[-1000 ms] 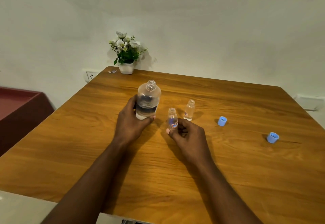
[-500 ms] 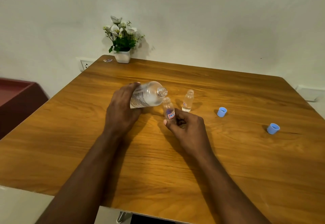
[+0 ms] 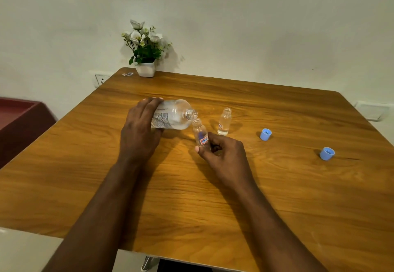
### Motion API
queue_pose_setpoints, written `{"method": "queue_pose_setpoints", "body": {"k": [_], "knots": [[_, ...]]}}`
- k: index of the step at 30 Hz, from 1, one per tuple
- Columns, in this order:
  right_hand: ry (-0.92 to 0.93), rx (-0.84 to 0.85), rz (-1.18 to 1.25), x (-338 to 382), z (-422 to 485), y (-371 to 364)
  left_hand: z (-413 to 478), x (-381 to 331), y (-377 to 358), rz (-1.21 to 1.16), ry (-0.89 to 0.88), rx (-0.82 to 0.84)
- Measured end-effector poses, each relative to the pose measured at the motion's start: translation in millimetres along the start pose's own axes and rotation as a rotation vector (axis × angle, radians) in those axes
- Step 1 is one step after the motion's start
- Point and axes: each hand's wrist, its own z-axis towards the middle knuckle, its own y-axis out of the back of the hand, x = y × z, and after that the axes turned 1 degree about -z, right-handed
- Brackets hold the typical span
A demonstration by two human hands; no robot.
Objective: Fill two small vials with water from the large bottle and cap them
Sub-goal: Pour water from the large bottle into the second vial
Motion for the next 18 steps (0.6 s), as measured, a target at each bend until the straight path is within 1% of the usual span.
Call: {"method": "queue_pose_setpoints", "body": {"k": [18], "knots": [[0.000,0.051,-0.012,2.2,-2.5,0.8,1.9,5.3,4.8,0.095,-0.085,-0.112]]}}
